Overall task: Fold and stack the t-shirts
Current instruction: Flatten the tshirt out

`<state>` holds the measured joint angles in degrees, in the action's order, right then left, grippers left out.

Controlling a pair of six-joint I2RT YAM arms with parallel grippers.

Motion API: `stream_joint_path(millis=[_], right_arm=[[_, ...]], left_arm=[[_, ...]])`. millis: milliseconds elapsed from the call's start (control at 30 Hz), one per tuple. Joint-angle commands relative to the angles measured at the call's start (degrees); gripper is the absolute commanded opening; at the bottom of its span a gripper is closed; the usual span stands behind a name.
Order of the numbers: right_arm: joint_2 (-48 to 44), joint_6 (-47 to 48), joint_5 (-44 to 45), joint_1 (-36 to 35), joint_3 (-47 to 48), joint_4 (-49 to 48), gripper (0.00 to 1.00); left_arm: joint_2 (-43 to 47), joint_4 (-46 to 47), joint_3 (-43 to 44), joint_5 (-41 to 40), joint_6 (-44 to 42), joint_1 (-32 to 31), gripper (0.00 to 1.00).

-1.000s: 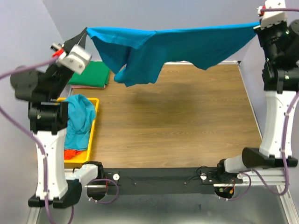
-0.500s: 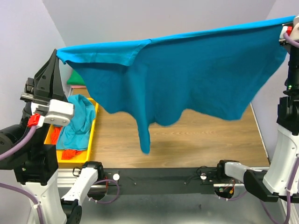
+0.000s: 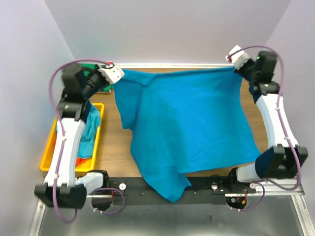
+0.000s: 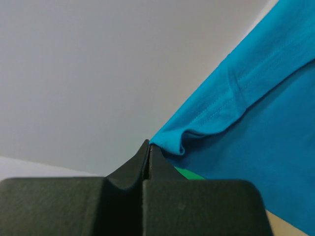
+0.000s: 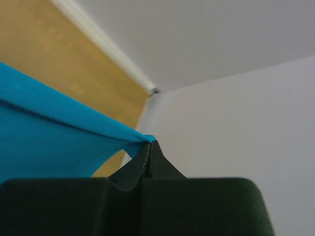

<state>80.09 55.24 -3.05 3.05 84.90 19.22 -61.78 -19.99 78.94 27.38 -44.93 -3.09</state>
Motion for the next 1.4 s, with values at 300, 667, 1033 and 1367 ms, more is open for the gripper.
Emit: stream_joint_path(millis=[300,667,1033,1367], right_arm=[[22.3,-2.2,-2.4,-1.2,-5.7,-9.9,0.01],[39.1,-3.7,2.7,-1.6,6.6,-10.4,0.01],[54.7,-14.4,16.0,-2.4,24.7,-10.2,0.57],[42.7,-17.3,15.2,-2.3,18.1,3.1,0.76]], left_arm=[[-36.3,1.5,4.3,-1.0,4.7,-2.4,0.0],[-57.8,0.7,25.6,-4.3,8.4,-3.2,0.0],[-76.0,0.1,48.4,-13.1,19.2,-3.4,0.33],[-65.2,-5.1,40.2,-12.4,18.8,-2.3,0.54]])
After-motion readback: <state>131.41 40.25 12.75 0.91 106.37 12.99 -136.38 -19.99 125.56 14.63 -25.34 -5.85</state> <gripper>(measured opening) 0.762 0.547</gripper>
